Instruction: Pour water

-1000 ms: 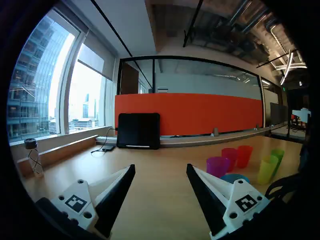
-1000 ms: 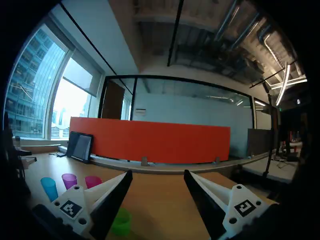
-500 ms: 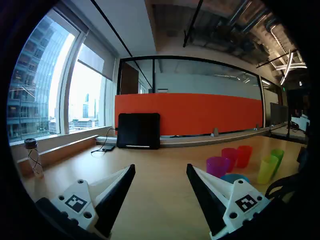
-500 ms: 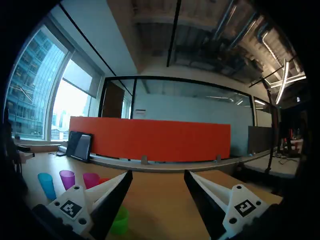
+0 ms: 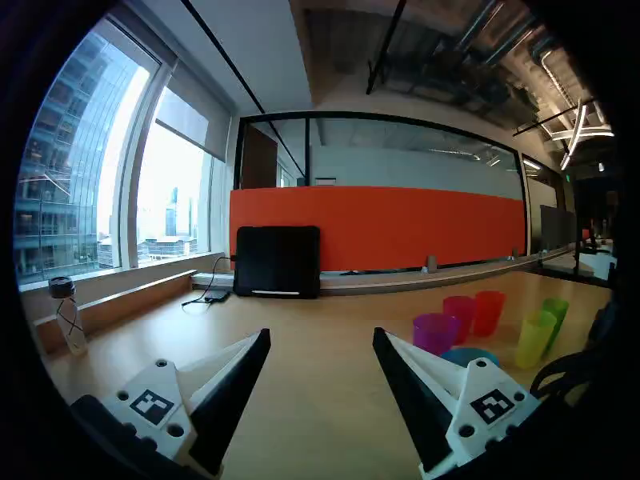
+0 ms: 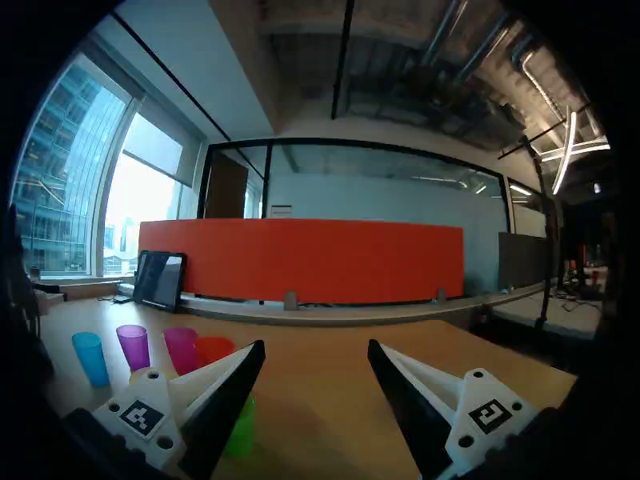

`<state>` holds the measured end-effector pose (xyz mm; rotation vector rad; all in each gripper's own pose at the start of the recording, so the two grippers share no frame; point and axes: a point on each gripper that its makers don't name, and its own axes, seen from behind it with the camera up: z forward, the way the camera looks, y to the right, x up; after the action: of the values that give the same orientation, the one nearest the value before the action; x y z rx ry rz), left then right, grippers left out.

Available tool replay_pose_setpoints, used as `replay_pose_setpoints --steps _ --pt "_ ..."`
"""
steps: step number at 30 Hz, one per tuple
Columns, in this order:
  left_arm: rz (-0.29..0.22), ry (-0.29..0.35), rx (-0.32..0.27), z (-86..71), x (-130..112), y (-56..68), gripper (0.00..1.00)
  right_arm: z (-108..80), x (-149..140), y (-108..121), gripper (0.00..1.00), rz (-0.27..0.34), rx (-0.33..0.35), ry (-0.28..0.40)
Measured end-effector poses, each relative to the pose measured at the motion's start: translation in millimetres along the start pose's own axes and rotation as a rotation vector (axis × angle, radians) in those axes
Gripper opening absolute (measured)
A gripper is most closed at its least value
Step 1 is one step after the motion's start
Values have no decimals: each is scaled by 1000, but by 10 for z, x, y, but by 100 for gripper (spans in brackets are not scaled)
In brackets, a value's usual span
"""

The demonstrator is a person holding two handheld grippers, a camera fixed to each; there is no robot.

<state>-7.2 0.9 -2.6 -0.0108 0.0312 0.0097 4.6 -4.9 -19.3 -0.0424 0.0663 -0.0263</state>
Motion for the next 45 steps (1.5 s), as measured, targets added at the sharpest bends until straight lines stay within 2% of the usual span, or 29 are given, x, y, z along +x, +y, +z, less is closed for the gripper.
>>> replay_pose_setpoints --steps 14,45 --pt "0 0 0 -2 -2 3 95 94 -147 -21 100 9 -1 -19" --pt "0 0 1 0 1 16 95 112 -273 25 100 25 -11 -58"
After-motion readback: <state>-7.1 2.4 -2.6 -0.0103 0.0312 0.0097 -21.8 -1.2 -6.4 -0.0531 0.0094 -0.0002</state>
